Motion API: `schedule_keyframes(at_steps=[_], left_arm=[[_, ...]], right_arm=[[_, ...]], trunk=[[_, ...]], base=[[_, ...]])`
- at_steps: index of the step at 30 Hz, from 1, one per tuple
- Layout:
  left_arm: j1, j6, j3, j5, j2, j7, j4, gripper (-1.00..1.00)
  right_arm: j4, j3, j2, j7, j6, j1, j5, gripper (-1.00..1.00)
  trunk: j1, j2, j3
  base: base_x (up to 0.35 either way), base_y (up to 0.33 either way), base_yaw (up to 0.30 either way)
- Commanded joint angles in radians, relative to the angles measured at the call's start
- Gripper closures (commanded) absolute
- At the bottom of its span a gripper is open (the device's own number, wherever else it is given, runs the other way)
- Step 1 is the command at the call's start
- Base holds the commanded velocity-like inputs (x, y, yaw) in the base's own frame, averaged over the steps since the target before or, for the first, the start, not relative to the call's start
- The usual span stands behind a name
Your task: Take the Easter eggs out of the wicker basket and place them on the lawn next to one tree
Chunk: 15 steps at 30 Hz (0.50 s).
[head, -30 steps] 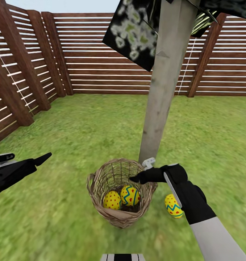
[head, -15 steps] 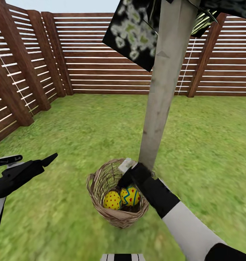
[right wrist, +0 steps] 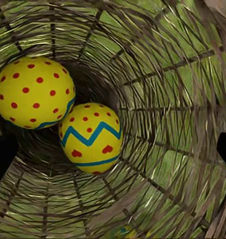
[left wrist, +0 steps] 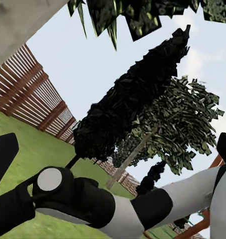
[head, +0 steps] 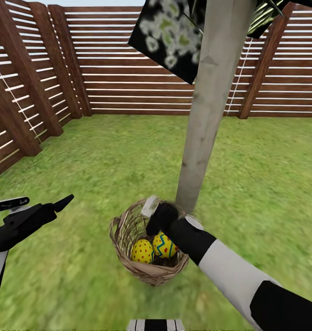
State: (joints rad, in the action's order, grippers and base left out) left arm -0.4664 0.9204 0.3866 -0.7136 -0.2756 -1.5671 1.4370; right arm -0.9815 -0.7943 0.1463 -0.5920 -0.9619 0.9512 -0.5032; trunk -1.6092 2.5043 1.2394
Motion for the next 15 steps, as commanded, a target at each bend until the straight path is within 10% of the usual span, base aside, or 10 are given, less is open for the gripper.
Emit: schedule_keyframes(at_steps=[1,4,15], left_arm=[[0.0,0.011,0.0,0.0,0.0,-0.004,0.0,-1.0],[0.0,0.011,-0.018,0.002,0.005,-0.004,0.0,-1.0],[0.0,0.01,-0.057,0.001,0.001,-0.004,0.002,-1.0]], right_arm=[[-0.009,-0.036,-0.001,-0.009,0.002,0.001,-0.012,-1.0],[-0.021,-0.116,0.0,-0.007,0.01,-0.002,-0.011,-1.0],[0.026,-0.125,0.002,0.005,0.041,-0.006,-0.009,-1.0]], trunk=[[0.0,0.001,0.005],[-0.002,0.001,0.016],[-0.007,0.004,0.059]], base=[[0.0,0.0,0.0],[0.0,0.0,0.0],[0.0,0.0,0.0]])
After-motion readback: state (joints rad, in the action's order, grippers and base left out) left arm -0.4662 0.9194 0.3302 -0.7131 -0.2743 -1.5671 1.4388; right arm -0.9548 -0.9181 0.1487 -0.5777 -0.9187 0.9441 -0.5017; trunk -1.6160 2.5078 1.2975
